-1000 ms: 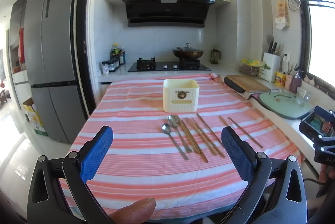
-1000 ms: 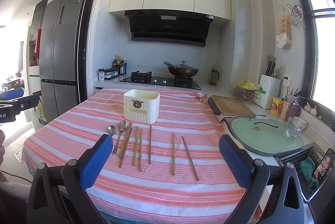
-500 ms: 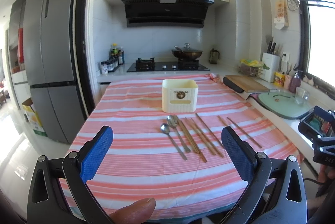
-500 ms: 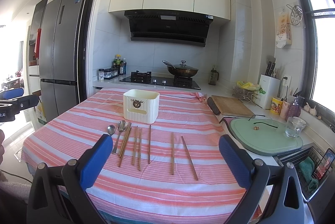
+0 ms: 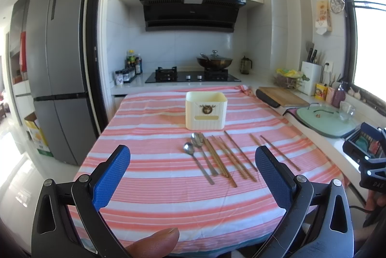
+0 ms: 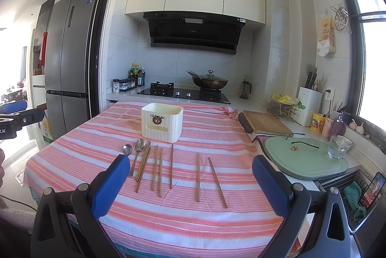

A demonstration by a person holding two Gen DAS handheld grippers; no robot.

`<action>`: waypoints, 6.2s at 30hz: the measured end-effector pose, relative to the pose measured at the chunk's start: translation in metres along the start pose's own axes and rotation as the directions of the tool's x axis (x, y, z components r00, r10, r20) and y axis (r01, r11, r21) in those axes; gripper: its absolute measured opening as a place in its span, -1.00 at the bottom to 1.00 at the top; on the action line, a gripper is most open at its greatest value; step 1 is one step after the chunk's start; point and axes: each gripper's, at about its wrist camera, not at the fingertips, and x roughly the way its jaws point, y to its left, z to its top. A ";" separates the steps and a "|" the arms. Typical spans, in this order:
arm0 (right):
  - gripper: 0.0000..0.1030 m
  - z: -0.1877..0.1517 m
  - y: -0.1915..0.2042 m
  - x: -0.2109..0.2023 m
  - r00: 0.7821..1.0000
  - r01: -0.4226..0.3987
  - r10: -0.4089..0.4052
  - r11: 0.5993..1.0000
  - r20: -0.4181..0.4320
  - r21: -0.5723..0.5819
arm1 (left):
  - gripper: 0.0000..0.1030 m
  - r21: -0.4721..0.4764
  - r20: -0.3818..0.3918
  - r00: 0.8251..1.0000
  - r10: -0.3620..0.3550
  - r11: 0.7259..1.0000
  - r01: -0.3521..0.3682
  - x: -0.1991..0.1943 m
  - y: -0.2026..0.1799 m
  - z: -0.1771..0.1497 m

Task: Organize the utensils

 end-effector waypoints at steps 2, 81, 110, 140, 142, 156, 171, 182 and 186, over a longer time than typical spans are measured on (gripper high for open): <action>1.00 0.000 0.000 0.000 1.000 0.001 -0.001 1.000 -0.001 -0.001 | 1.00 0.000 0.001 1.000 0.000 1.000 0.000 0.000 0.000 0.000; 1.00 -0.020 -0.014 0.057 0.994 -0.003 0.004 1.000 -0.114 0.014 | 0.99 -0.070 -0.251 0.968 0.008 0.997 -0.027 0.098 0.018 -0.018; 1.00 -0.054 -0.100 0.229 0.911 0.005 0.006 1.000 -0.411 0.024 | 0.99 -0.114 -0.594 0.798 0.099 0.972 -0.205 0.359 0.015 -0.082; -0.39 -0.082 -0.096 0.362 0.601 -0.226 0.180 0.973 -0.779 0.051 | 0.99 0.042 -0.664 0.748 -0.008 0.998 0.048 0.358 0.047 -0.085; -0.38 -0.079 -0.095 0.373 0.581 -0.240 0.189 0.969 -0.792 0.055 | 0.98 0.045 -0.672 0.740 -0.026 0.996 0.076 0.365 0.040 -0.081; -0.88 -0.052 -0.077 0.460 0.569 -0.213 0.214 0.971 -0.794 0.108 | -0.29 0.064 -0.669 0.741 -0.058 0.989 0.135 0.413 0.012 -0.051; -0.89 0.049 -0.095 0.352 0.801 -0.272 0.352 0.935 -0.484 0.229 | -0.31 -0.057 -0.451 0.872 -0.189 0.981 0.184 0.329 0.056 0.022; -0.89 0.104 -0.079 0.269 0.914 -0.287 0.308 0.951 -0.265 0.117 | -0.31 -0.098 -0.338 0.908 -0.249 0.968 0.229 0.293 0.064 0.060; -0.89 0.127 -0.073 0.274 0.923 -0.304 0.324 0.945 -0.208 0.121 | -0.31 -0.136 -0.321 0.906 -0.277 0.960 0.245 0.295 0.072 0.080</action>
